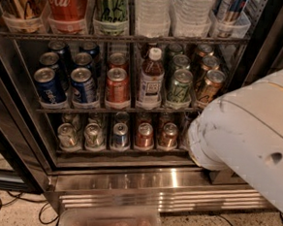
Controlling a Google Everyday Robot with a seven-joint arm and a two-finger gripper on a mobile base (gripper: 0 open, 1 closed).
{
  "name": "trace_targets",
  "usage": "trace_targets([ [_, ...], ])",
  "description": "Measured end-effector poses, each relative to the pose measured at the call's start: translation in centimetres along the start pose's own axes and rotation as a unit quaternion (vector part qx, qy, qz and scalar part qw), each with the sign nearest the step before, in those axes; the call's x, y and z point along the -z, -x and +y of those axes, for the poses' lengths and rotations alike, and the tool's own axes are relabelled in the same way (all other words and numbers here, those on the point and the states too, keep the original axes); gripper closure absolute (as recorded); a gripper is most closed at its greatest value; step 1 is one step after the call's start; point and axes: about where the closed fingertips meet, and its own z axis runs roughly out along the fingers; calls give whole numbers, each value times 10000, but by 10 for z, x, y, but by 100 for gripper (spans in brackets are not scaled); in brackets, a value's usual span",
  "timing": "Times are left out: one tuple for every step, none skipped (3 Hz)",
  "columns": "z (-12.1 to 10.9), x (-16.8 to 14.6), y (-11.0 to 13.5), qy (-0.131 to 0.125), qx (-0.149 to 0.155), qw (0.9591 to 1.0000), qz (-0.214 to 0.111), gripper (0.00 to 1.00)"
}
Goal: Pick 7up can from bottom shelf of fridge
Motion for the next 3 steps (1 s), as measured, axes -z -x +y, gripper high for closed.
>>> trace_targets([
  [0,0,0,0,0,10000,0,100],
  [4,-9,7,-207,152,9996,-119,100],
  [30,-34,18,-460,370,9970,-502,100],
])
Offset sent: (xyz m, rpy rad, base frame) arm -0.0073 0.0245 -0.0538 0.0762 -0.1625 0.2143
